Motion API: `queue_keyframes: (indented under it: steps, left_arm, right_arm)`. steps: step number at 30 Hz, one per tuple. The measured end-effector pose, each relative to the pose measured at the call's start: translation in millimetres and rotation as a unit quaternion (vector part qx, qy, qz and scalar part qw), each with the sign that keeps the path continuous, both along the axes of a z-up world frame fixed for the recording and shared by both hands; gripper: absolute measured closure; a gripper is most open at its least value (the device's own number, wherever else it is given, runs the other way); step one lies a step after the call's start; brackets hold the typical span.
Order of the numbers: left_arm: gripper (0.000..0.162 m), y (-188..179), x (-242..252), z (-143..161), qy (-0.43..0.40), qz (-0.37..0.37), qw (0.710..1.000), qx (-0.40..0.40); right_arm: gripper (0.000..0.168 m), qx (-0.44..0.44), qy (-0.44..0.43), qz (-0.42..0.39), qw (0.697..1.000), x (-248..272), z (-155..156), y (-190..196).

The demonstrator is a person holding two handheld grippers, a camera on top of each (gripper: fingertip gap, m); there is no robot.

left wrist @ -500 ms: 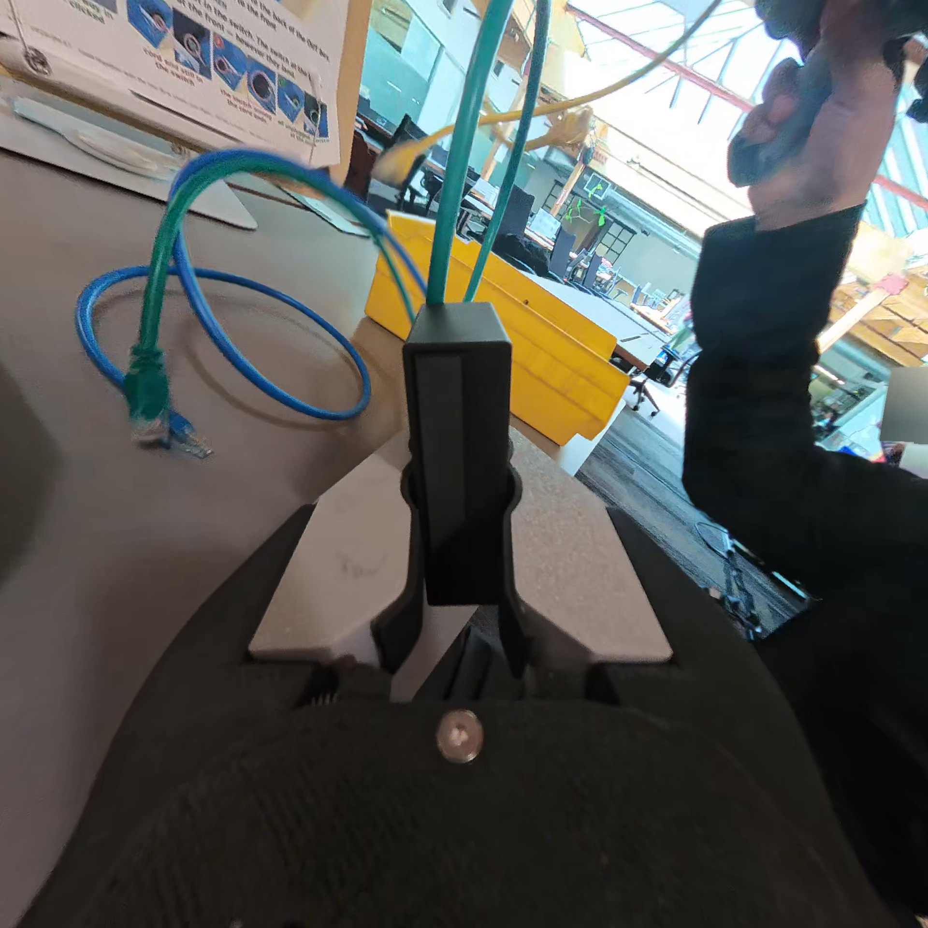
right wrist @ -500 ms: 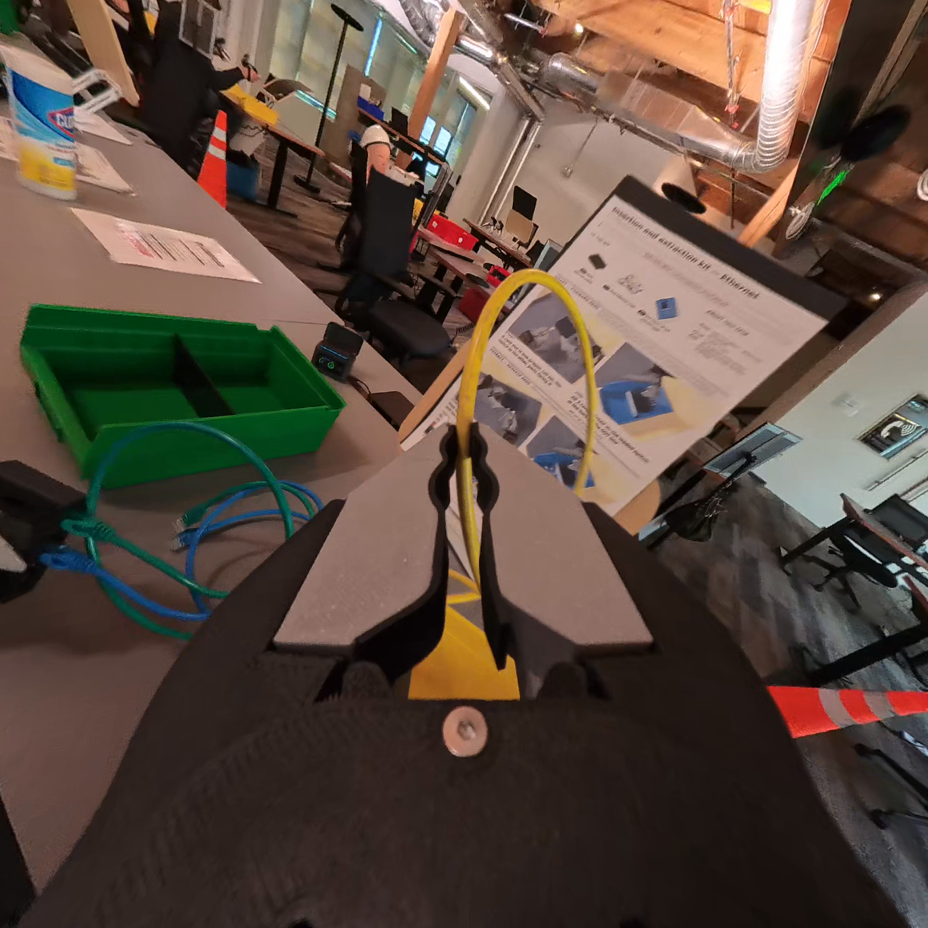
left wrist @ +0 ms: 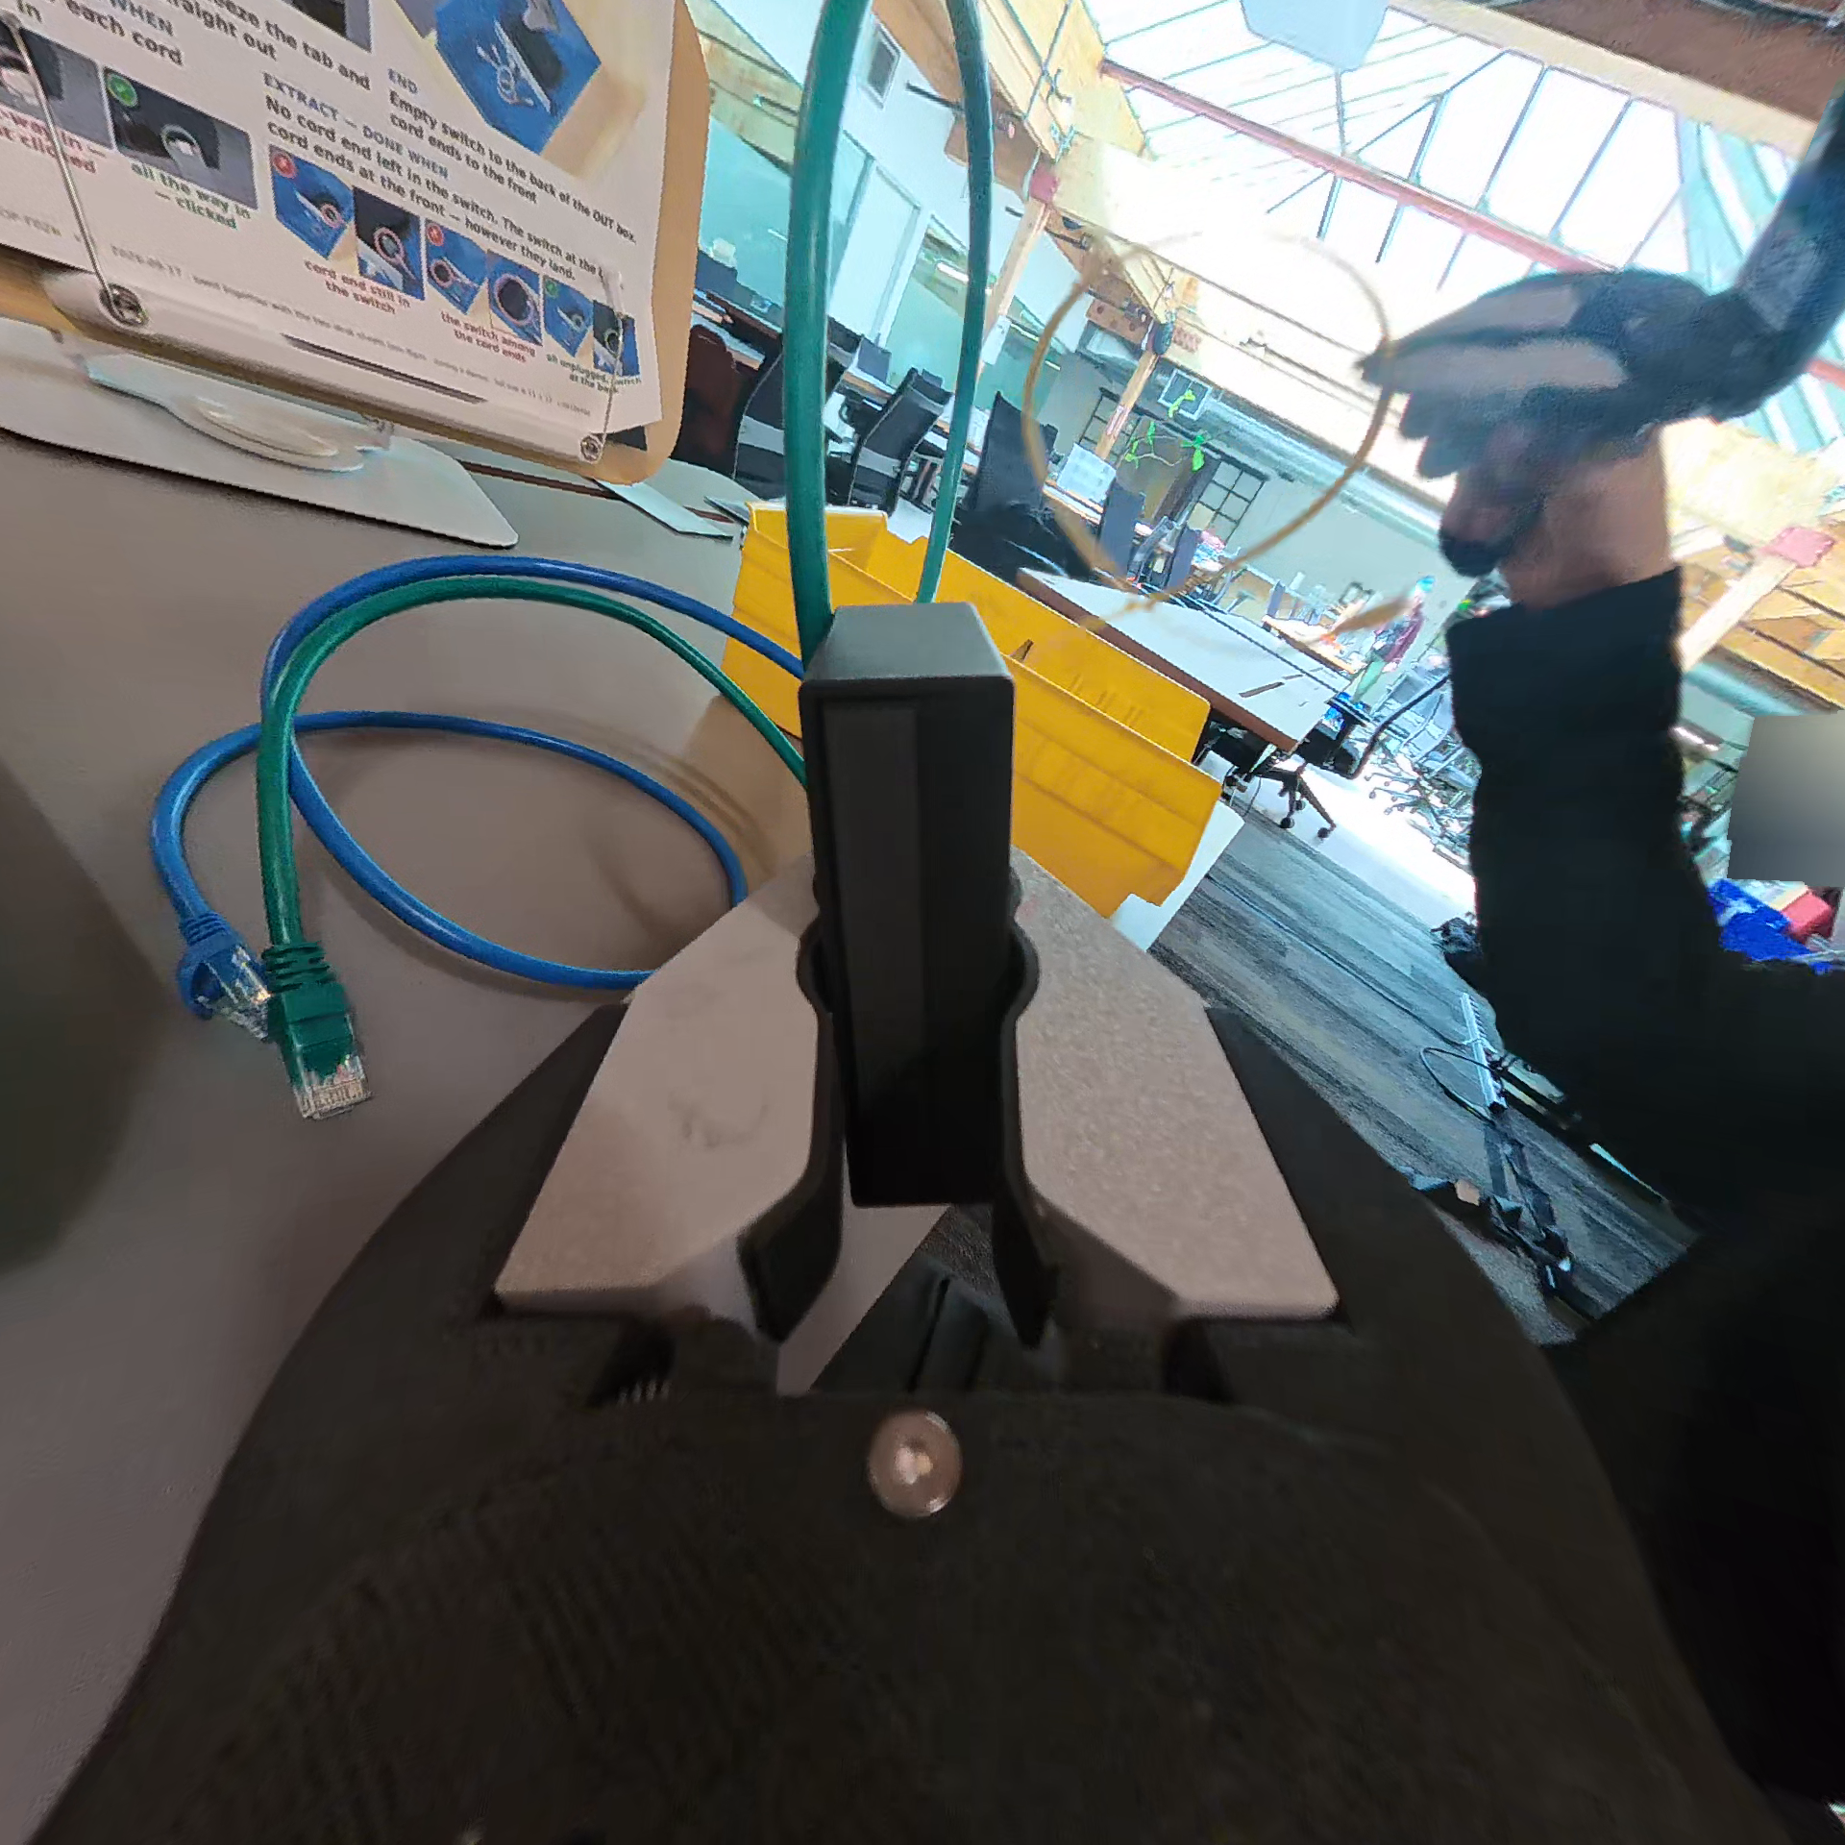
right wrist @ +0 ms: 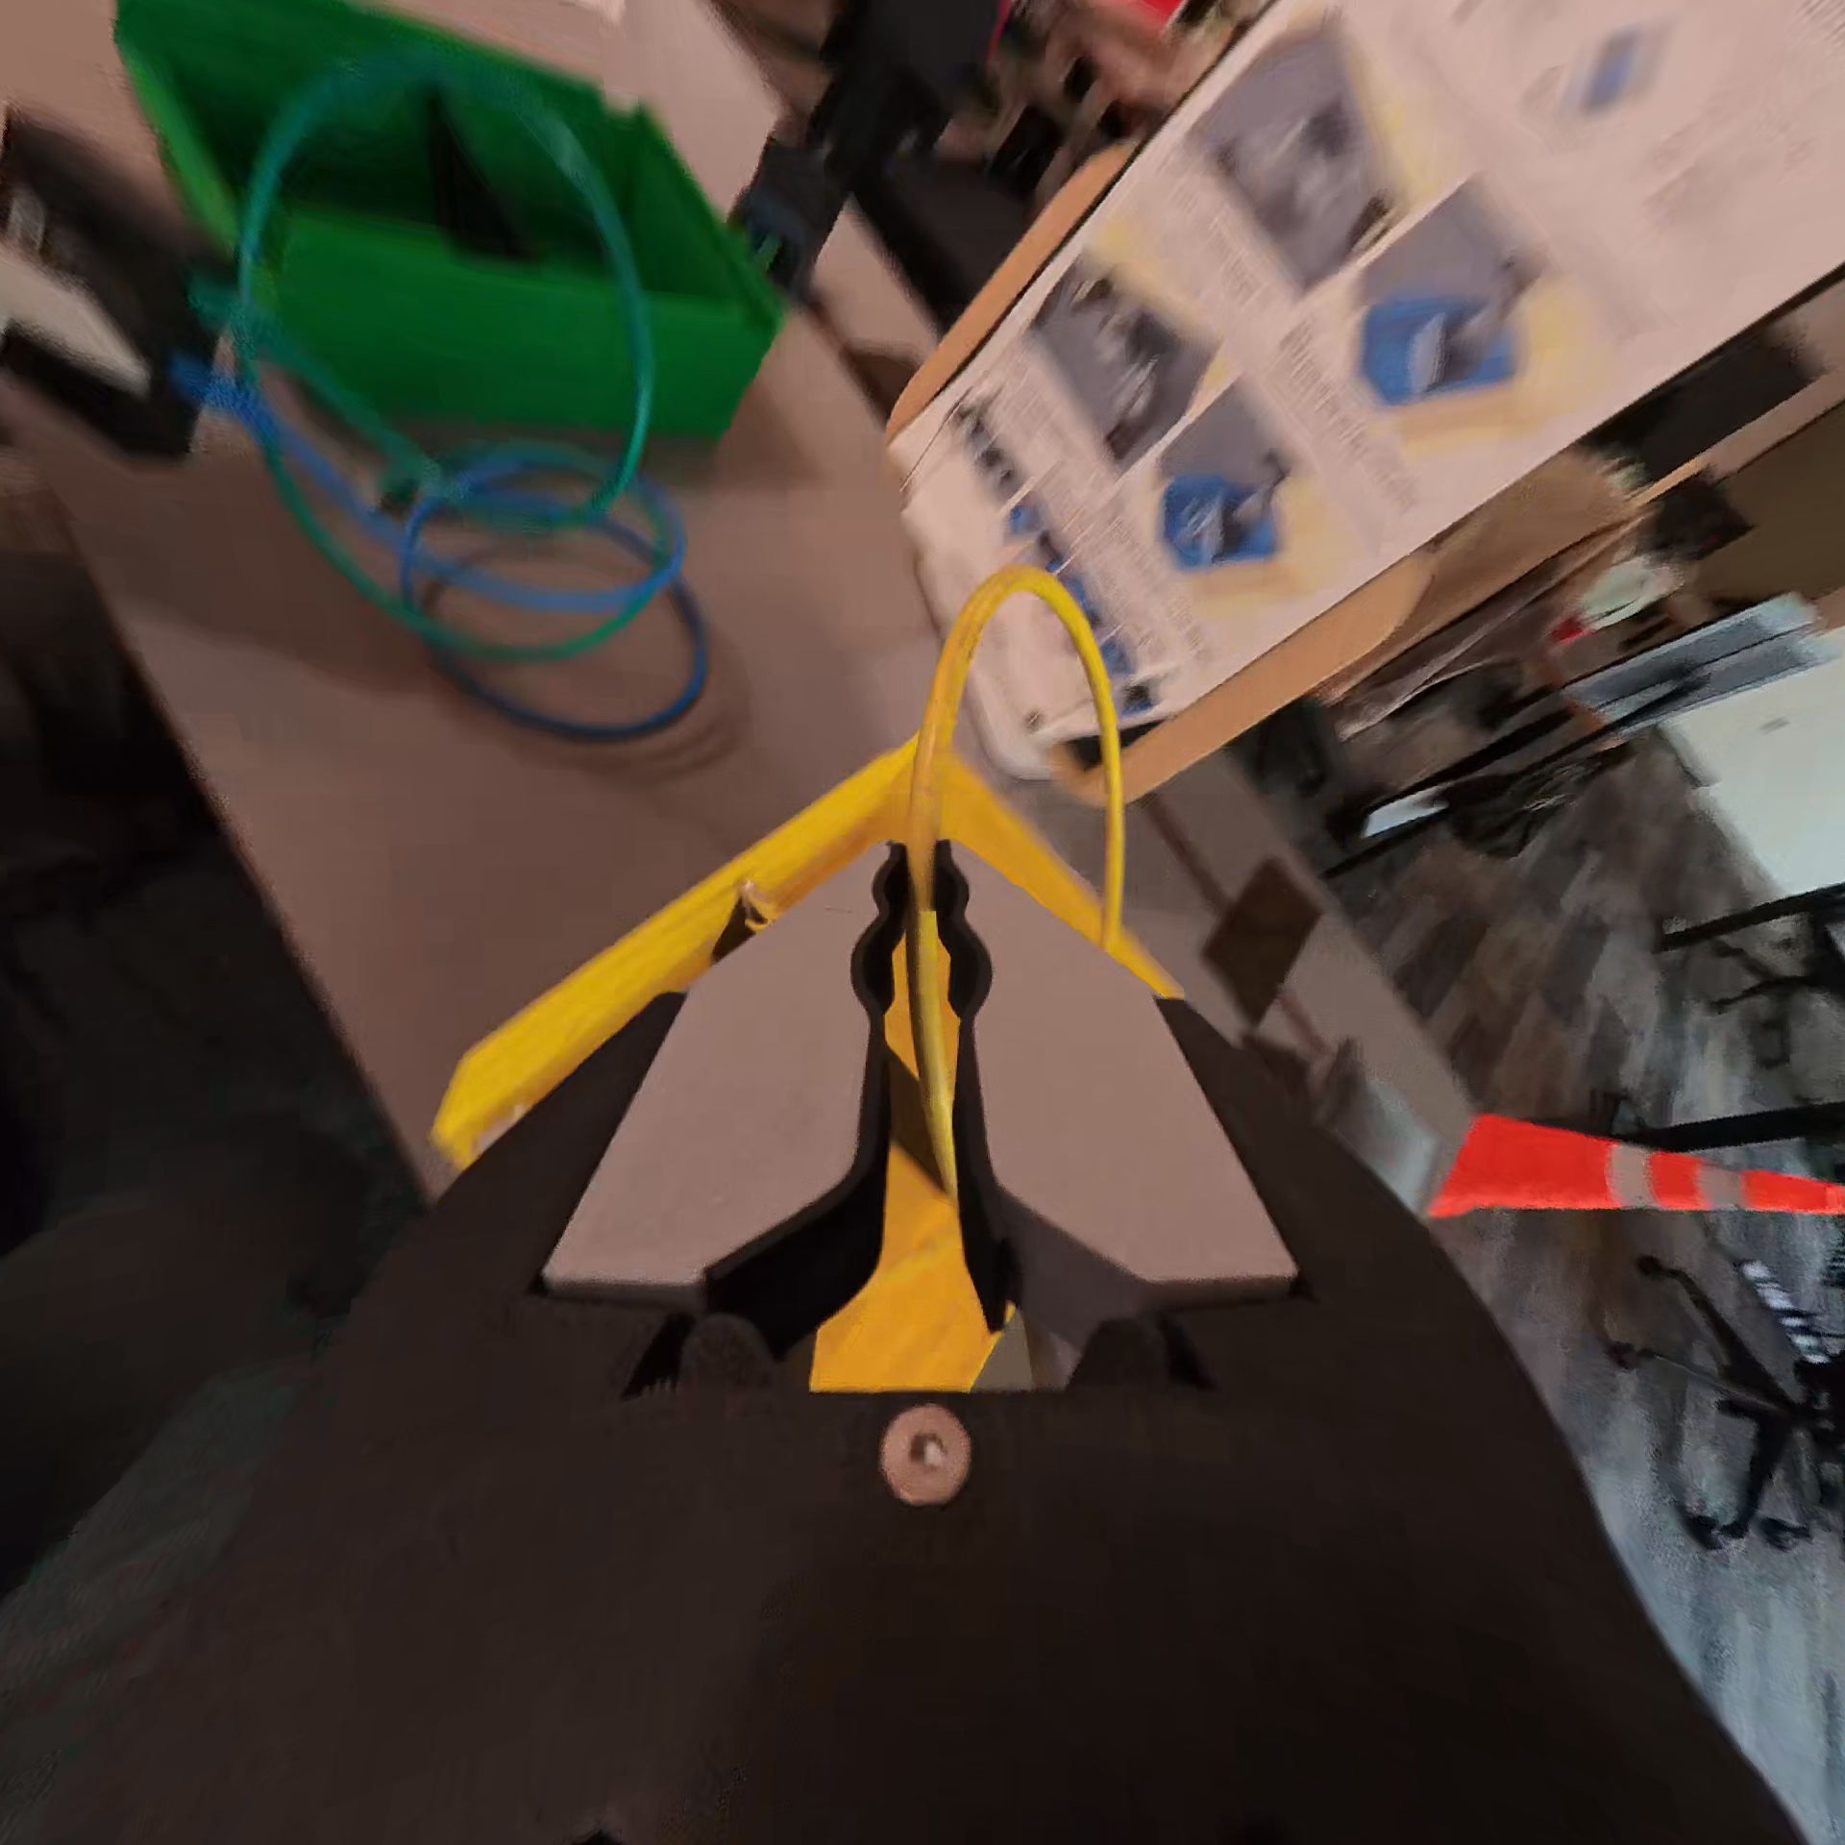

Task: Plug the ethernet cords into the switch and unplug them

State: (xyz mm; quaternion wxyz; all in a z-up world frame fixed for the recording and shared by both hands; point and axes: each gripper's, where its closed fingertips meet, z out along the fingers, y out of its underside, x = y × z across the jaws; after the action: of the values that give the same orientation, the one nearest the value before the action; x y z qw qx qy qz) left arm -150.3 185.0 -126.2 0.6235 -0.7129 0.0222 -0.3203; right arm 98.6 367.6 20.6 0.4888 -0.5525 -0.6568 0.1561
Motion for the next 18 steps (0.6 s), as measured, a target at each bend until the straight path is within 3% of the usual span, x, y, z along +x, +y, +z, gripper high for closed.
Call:
queue_keyframes:
  steps: [3,9,12,15,18]
  left_arm:
    - [0.135,-2,-2,1,-0.002,0.004,1.0,0.0]
    - [0.135,1,-2,-1,-0.003,0.002,1.0,-0.004]
    - [0.135,3,2,-5,-0.001,-0.003,1.0,-0.008]
    - [0.135,2,7,-7,0.009,-0.013,1.0,-0.012]
    - [0.135,-1,6,-3,0.021,-0.011,1.0,-0.007]
  right_arm:
    - [0.167,-0.088,-0.101,0.016,0.991,22,-62,2]
    - [0.167,-0.194,-0.293,0.041,0.935,46,-169,-3]
    - [0.167,-0.199,-0.337,0.026,0.92,32,-203,6]
    - [0.166,-0.275,-0.402,0.048,0.872,32,-235,-12]
    - [0.164,-0.302,-0.447,0.057,0.84,47,-242,-22]
